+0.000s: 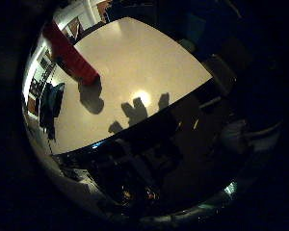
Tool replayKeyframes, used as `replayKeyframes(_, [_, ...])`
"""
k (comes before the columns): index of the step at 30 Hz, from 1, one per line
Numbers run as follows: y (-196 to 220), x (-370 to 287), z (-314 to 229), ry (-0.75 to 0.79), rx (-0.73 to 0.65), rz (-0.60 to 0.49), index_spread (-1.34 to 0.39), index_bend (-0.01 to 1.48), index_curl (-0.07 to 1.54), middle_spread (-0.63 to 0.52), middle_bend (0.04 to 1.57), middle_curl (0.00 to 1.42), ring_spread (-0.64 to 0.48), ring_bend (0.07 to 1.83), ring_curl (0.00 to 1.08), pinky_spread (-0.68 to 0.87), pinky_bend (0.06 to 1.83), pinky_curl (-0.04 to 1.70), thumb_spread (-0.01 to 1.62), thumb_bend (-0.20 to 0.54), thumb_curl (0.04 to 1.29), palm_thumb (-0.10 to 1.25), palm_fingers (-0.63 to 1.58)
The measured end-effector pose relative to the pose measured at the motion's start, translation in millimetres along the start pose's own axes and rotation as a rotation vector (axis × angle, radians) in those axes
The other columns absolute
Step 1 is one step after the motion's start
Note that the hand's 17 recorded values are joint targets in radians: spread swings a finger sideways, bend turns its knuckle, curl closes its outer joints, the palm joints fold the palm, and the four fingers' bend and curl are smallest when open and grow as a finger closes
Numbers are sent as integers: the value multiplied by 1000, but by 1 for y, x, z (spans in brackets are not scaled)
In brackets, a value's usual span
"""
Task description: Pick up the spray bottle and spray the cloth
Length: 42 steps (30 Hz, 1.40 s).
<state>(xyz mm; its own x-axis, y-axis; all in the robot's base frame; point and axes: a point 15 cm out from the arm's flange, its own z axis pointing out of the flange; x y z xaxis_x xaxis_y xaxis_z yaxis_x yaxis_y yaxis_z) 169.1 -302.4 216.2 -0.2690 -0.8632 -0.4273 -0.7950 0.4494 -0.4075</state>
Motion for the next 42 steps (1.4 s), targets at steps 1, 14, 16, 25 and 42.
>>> replayKeyframes(1, [-1, 0, 0, 1, 2, 0, -361, 222, 832, -27, 194, 452, 41, 254, 388, 341, 225, 258, 1075, -23, 311, 553, 493])
replayKeyframes(14, [0, 0, 0, 2, -2, -3, -361, 222, 832, -24, 194, 452, 41, 254, 388, 341, 225, 257, 1076, -23, 314, 552, 493])
replayKeyframes(16, [0, 0, -1, 2, -2, -4, -361, 221, 832, -24, 194, 452, 41, 254, 388, 341, 225, 257, 1076, -23, 314, 552, 493])
replayKeyframes(25, [0, 0, 0, 2, -2, -3, -361, 221, 832, -24, 194, 451, 41, 253, 389, 341, 225, 257, 1076, -23, 315, 552, 493])
replayKeyframes(42, [0, 0, -2, 7, -2, -8, -361, 221, 832, -24, 194, 451, 41, 253, 389, 341, 225, 257, 1076, -23, 315, 552, 493])
